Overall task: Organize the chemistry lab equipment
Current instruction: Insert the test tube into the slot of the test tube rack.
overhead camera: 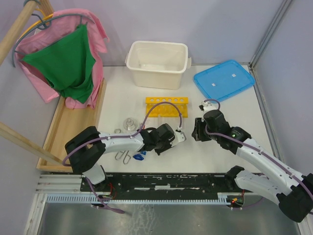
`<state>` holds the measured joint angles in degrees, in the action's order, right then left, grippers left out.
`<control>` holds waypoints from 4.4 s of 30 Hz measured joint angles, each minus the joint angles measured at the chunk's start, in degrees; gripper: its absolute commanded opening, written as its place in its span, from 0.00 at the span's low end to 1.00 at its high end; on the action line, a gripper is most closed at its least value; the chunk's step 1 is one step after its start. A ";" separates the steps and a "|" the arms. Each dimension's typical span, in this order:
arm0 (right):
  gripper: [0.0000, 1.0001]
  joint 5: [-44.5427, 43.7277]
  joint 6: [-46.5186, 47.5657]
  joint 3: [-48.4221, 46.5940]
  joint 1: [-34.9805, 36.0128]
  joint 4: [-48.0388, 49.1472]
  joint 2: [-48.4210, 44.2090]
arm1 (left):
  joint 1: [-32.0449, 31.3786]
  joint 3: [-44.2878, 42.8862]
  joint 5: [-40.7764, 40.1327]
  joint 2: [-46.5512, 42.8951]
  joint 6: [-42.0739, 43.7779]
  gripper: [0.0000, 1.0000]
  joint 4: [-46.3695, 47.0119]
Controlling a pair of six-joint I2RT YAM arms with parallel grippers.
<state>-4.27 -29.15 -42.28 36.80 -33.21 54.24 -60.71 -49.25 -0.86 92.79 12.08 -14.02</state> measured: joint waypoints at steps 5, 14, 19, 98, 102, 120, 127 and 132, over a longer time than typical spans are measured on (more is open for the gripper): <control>0.43 0.00 0.09 0.00 -0.20 -0.24 -0.35 | 0.00 -0.66 0.50 0.50 0.00 0.25 -0.26; 0.43 0.00 0.11 0.09 -0.24 -0.24 -0.42 | 0.24 -1.07 1.49 1.33 0.00 0.29 -1.29; 0.43 0.00 0.13 0.35 -0.35 -0.31 -0.48 | 0.26 -2.14 1.95 2.14 0.02 0.03 -2.19; 0.33 29.92 -0.68 -12.22 -0.55 3.69 5.84 | -3.39 17.53 0.28 -35.30 -17.40 0.03 25.53; 0.23 30.42 -0.81 -12.20 -0.55 4.09 5.90 | -3.39 17.53 -0.20 -35.30 -17.40 0.03 25.57; 0.01 32.54 -0.50 -11.26 -0.94 5.35 7.02 | -3.56 17.77 -1.90 -33.90 -17.40 0.04 25.70; 0.01 32.26 -0.02 -11.04 -0.92 4.76 7.02 | -3.65 17.75 -2.19 -32.50 -17.49 0.46 26.21; 0.01 31.10 0.24 -11.04 -0.90 4.20 7.02 | -3.65 17.75 -2.99 -32.39 -17.51 0.51 25.99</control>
<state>26.83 -28.91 -53.32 35.90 -29.02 61.25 -64.36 -31.51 -3.86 60.40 -5.43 11.97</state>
